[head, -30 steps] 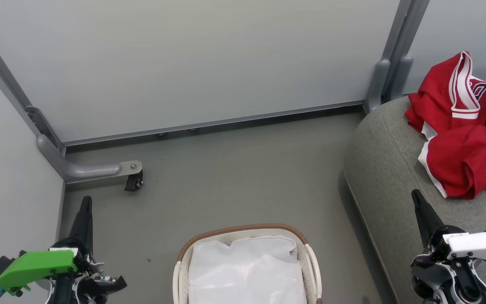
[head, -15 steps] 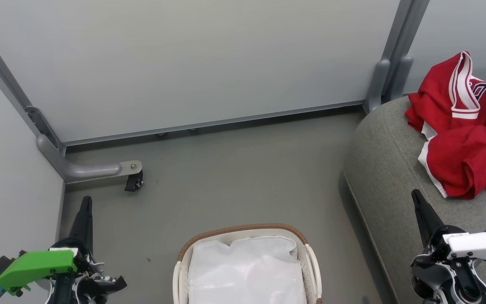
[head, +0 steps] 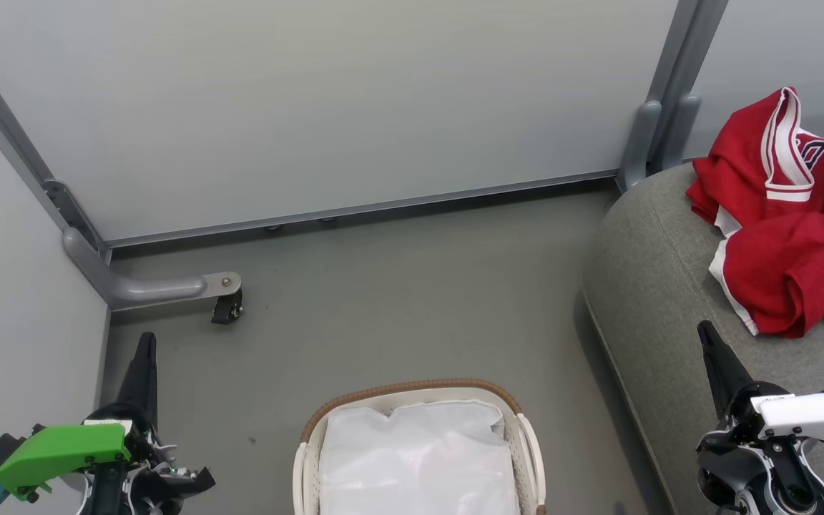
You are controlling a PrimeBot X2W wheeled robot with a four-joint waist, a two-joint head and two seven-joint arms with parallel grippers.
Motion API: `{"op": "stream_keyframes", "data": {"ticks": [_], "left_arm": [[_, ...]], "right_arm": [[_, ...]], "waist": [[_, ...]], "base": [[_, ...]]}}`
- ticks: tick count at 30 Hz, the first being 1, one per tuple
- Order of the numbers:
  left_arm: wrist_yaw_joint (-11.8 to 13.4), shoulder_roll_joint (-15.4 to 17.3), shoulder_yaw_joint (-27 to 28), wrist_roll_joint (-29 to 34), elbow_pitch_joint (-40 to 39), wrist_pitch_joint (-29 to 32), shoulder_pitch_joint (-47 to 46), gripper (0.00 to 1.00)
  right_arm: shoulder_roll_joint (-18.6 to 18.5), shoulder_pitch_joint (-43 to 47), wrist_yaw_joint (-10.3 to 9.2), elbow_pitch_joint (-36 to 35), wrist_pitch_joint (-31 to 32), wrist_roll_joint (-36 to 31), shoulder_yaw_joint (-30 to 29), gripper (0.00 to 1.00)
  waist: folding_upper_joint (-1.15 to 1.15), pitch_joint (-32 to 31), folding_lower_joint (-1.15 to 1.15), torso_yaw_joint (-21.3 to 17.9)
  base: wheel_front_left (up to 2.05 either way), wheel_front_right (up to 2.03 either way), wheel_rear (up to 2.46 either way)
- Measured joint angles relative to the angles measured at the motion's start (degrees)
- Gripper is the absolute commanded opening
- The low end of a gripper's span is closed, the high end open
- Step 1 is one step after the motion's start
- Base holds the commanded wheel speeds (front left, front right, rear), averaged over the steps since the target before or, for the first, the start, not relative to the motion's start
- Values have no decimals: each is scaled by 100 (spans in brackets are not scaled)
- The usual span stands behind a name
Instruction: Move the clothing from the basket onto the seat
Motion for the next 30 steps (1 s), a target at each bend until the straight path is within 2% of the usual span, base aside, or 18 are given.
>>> {"op": "stream_keyframes", "data": {"ticks": [30], "left_arm": [[0,0,0,0,0,1,0,0]], "right_arm": [[0,-1,0,0,0,0,1,0]], "waist": [[0,0,0,0]], "base": [[0,0,0]]}}
